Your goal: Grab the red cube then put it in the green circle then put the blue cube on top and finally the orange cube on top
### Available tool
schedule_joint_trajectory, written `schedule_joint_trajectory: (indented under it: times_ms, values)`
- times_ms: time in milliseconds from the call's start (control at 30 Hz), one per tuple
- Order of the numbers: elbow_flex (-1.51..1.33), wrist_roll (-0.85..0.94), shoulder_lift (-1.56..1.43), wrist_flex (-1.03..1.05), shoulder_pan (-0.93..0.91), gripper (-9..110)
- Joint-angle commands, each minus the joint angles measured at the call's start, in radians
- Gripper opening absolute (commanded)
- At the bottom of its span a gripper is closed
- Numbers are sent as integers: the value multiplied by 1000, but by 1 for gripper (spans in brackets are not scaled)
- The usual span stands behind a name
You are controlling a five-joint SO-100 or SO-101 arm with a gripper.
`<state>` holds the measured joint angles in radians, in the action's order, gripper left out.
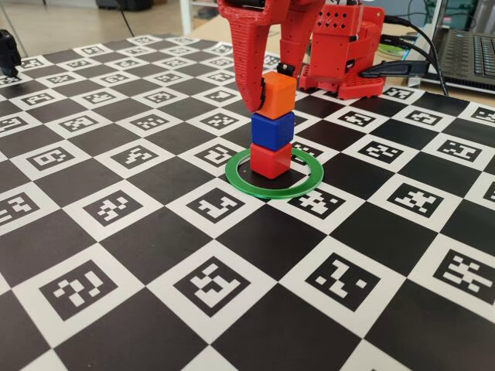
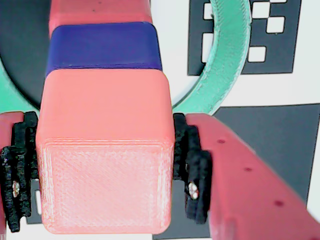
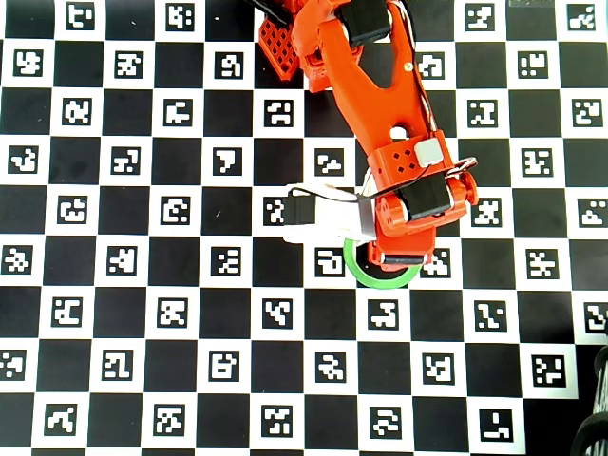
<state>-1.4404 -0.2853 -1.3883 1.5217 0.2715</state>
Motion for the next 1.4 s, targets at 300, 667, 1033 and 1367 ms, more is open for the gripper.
schedule_joint_trajectory:
  times_ms: [300, 667, 1033, 1367]
  values:
    - [-6, 14, -63, 6, -6, 24]
    - [21, 21, -238, 63, -6, 48]
    - [-328, 334, -667, -183, -267, 45]
    - [-831, 802, -968, -482, -410, 7]
